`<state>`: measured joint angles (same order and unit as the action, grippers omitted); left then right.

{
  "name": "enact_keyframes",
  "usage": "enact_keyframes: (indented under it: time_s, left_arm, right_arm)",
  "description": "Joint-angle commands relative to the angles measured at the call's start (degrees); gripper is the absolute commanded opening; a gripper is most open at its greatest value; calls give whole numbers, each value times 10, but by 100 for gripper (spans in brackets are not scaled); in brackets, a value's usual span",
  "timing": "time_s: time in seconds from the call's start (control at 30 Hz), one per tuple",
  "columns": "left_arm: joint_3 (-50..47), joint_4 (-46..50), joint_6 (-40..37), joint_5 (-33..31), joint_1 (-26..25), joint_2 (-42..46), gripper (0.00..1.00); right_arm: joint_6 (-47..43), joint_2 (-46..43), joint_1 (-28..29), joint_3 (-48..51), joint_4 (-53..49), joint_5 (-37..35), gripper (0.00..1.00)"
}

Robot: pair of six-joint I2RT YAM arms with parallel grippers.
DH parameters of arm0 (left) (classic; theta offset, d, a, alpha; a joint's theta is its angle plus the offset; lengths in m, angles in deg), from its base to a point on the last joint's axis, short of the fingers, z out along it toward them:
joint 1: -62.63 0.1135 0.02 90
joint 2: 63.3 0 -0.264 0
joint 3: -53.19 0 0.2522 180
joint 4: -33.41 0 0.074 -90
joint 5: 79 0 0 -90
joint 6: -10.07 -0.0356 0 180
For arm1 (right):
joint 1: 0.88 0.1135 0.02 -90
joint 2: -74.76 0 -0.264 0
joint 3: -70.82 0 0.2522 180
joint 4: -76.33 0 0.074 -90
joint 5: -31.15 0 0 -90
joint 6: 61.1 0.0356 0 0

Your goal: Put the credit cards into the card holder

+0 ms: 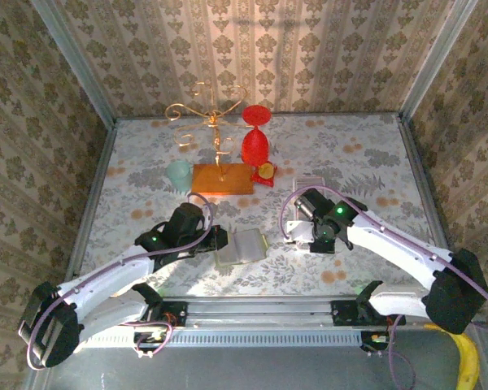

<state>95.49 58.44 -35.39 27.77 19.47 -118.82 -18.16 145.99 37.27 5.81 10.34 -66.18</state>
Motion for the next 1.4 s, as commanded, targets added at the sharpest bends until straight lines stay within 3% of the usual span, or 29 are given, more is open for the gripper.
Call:
enact_keyframes:
  time_s: [0.0, 0.4, 0.43, 0.47, 0.53, 0.6, 0.83, 0.93, 1.13, 1.23, 1.37]
  left_arm:
    - [-8, 0, -16, 13, -4, 3, 1]
    - [-16, -14, -11, 21, -4, 7, 0]
    - [-16, -13, -10, 21, -4, 9, 0]
    - [-17, -14, -10, 20, -4, 10, 0]
    - [-19, -16, -9, 20, -4, 13, 0]
    - [-22, -17, -6, 21, -4, 16, 0]
    - [-20, -8, -8, 18, -4, 26, 0]
    - [-20, 1, -9, 13, -4, 36, 0]
    - [-27, 6, -3, 10, -4, 52, 0]
    - [-28, 2, -3, 10, -4, 52, 0]
    - [-24, 5, -7, 14, -4, 48, 0]
  right_arm:
    - [-32, 18, -3, 11, 26, -27, 0]
    - [-39, 65, -13, 18, 104, -82, 0]
    - [-39, 65, -13, 19, 106, -86, 4]
    - [-37, 65, -13, 22, 112, -93, 14]
    - [-35, 66, -13, 27, 122, -104, 20]
    - [-27, 70, -13, 31, 140, -126, 36]
    - [10, 91, -13, 11, 135, -194, 46]
    - [25, 44, -10, -14, 86, -160, 50]
    - [31, -73, 6, -11, -34, 23, 47]
    - [28, -85, 7, 19, -71, 75, 49]
    - [16, -53, 7, 46, -80, 92, 52]
